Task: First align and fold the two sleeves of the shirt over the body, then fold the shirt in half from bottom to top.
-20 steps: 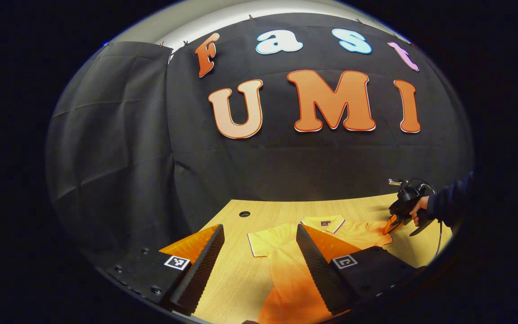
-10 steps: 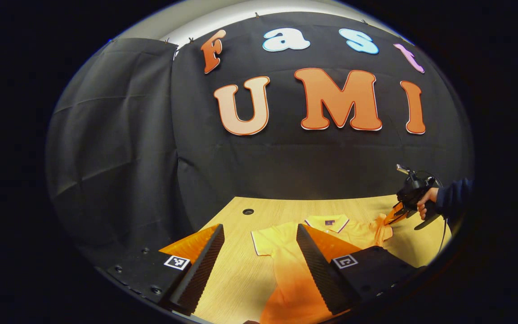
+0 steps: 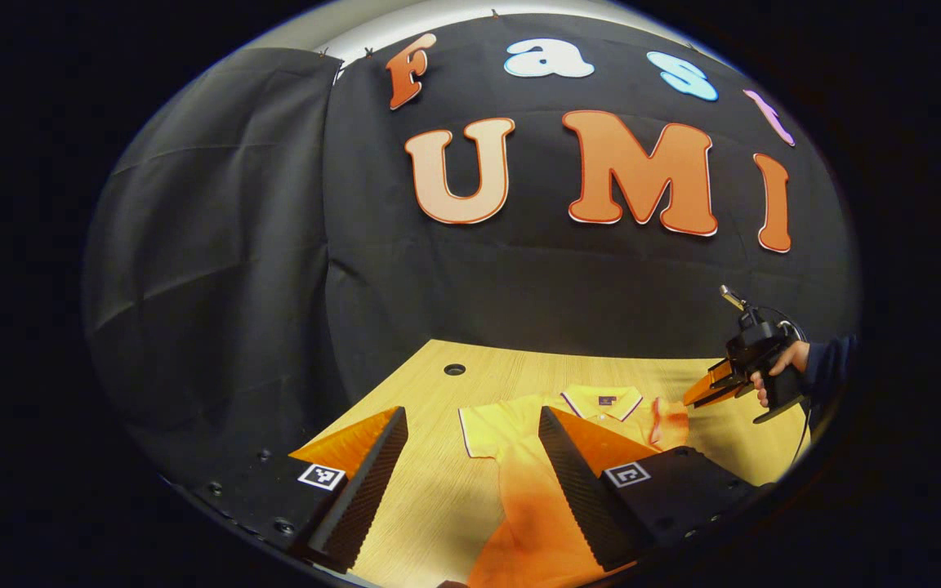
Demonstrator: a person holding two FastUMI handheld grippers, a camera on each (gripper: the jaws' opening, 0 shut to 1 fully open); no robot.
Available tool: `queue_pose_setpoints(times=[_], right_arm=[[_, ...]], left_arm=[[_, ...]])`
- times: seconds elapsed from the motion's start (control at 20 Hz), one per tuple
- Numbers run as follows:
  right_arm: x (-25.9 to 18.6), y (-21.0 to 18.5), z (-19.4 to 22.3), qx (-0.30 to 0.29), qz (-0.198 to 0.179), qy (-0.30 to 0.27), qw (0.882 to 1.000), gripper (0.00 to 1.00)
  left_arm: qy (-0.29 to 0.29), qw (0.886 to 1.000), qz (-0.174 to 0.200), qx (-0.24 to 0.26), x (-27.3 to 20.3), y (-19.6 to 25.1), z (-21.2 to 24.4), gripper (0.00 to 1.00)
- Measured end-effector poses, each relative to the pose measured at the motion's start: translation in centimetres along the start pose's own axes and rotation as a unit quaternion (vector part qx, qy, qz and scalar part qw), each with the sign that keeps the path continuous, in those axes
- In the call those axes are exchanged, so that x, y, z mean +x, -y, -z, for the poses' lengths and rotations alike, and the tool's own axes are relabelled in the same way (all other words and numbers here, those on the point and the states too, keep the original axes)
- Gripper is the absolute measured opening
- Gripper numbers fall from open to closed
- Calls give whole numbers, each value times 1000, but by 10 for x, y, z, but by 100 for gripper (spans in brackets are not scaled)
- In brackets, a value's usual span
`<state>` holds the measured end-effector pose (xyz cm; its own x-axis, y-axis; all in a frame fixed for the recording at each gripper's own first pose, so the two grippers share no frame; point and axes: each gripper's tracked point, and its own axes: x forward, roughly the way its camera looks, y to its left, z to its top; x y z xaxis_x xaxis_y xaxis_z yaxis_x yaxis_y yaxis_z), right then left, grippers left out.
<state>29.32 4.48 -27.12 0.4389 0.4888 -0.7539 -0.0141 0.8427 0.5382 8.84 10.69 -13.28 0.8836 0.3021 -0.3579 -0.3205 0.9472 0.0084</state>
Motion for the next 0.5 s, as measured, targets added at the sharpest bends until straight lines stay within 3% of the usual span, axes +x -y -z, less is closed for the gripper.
queue_pose_setpoints(times=[0.15,0.2,0.25,0.35,0.5], right_arm=[[-10,4,-1,-12,17,16,1000,46],[-17,5,-3,-21,22,28,999,39],[-25,5,-6,-26,28,42,998,62],[-40,2,-7,-25,33,71,997,76],[-69,-1,-8,-15,50,118,992,83]], left_arm=[[-46,999,19,-20,27,0,18,99],[-63,997,24,-28,37,-3,25,99],[-83,996,25,-29,48,-6,33,99],[-113,993,33,-23,68,-9,39,100],[-148,987,61,-18,99,-6,45,100]])
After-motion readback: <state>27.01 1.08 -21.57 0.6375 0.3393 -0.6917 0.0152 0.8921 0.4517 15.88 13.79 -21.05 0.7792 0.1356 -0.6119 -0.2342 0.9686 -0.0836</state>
